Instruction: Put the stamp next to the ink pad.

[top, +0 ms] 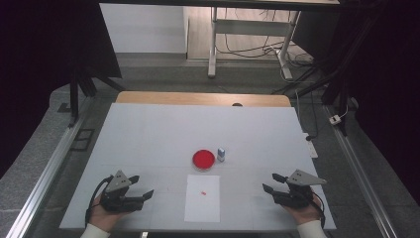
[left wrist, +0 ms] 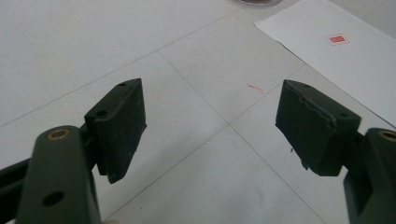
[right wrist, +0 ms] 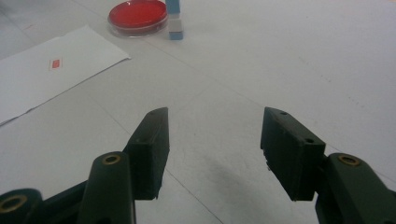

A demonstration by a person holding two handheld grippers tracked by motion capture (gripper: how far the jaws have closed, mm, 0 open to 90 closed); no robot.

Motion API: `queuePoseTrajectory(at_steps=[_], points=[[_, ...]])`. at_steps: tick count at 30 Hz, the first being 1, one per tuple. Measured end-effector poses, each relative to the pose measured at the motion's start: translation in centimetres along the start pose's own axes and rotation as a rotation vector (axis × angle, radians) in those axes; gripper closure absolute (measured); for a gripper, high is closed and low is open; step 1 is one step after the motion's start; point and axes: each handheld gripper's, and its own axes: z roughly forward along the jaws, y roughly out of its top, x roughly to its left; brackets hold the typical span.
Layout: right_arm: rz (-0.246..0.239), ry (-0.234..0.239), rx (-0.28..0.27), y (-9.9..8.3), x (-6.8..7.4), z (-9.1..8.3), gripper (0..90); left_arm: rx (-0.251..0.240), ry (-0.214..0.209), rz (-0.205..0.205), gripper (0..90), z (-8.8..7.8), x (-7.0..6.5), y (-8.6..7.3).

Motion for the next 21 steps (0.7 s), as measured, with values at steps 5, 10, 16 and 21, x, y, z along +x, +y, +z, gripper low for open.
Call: queuePoseTrajectory(at_steps=[5, 10, 16, 21], points=[[-0.022, 0.010, 0.005, 0.18, 0.26, 0.14, 42.1, -0.001, 0.002, -0.001, 24.4, -0.03, 0.02, 0.00], [-0.030, 0.013, 0.006, 0.22, 0.39, 0.20, 42.0, -0.001, 0.000, 0.001, 24.3, 0.00, -0.01, 0.00], [-0.029, 0.018, 0.005, 0.19, 0.39, 0.29, 42.0, -0.001, 0.001, 0.001, 24.4, 0.00, 0.00, 0.00], [-0.035, 0.014, 0.011, 0.23, 0.47, 0.34, 42.0, -0.002, 0.001, 0.001, 24.3, -0.01, 0.00, 0.00]])
